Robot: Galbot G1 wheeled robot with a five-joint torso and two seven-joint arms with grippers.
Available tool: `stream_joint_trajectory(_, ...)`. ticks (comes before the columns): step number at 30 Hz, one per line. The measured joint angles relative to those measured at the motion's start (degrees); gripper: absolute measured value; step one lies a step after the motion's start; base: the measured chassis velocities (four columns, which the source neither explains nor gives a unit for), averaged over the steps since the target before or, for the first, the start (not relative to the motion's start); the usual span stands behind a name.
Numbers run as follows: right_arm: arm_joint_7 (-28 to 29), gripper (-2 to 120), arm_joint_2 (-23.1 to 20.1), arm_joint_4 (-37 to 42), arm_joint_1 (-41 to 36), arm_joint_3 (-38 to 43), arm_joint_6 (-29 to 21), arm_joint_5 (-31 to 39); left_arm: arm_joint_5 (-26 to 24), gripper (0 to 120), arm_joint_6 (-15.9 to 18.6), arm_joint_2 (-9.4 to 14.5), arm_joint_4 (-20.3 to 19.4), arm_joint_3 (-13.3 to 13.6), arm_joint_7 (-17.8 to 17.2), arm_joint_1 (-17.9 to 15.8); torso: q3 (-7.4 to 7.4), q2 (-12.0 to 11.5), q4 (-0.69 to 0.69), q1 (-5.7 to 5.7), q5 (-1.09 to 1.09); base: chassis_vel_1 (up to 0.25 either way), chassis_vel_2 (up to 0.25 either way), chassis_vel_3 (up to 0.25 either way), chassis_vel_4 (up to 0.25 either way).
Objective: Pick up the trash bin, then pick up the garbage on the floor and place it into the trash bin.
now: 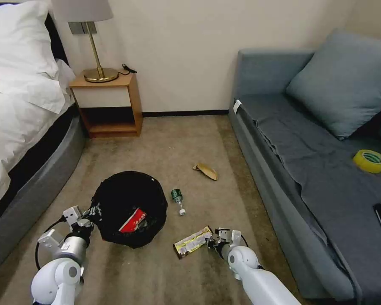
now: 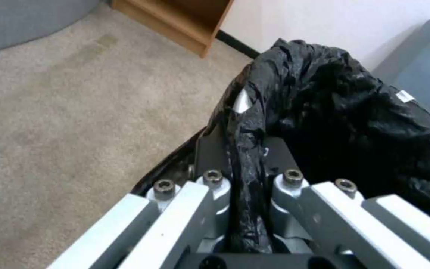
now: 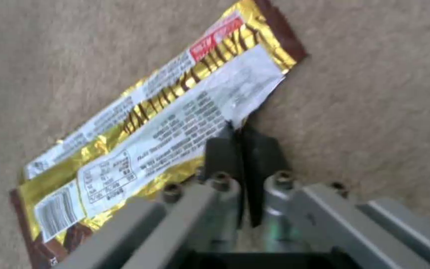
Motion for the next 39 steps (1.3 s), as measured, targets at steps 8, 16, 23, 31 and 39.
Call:
stream_joint_trajectory(8, 0.0, 0, 0.2, -0.1, 0.4, 0.6, 0.7, 0.1, 0.1, 5, 0.0, 0.0, 0.3, 0.0, 0.0, 0.0, 0.0, 0.0, -0.01, 0.0, -0.03, 0.0, 0.0, 0.0, 0.0)
stream_joint_trajectory(16, 0.3, 0, -0.1, 1.0, 0.5, 1.0, 1.0, 0.8, 0.1, 5, 0.0, 0.0, 0.7, 0.1, 0.0, -0.2, 0.0, 0.0, -0.02, 0.0, -0.03, 0.0, 0.0, 0.0, 0.0)
stream_joint_trajectory(23, 1.1, 0, -0.9, 3.4, 0.6, 1.1, 1.1, 2.1, 0.4, 5, -0.1, 0.1, 0.9, 0.6, 0.0, -0.5, 0.0, 0.0, -0.02, 0.0, -0.04, 0.0, 0.0, 0.0, 0.0)
stream_joint_trajectory(31, 2.6, 0, -2.7, 8.8, 0.5, 1.5, 1.1, 4.1, 0.8, 5, 0.0, 0.5, 0.9, 1.4, -0.1, -1.3, 0.0, 0.0, -0.02, 0.0, -0.04, 0.0, 0.0, 0.0, 0.0)
stream_joint_trajectory(39, 4.6, 0, -6.5, 17.1, -0.6, 3.2, 0.9, 6.8, 2.2, 5, 0.2, 0.9, 1.7, 3.0, -0.5, -2.3, 0.0, 0.0, -0.02, 0.0, -0.03, 0.0, 0.0, 0.0, 0.0)
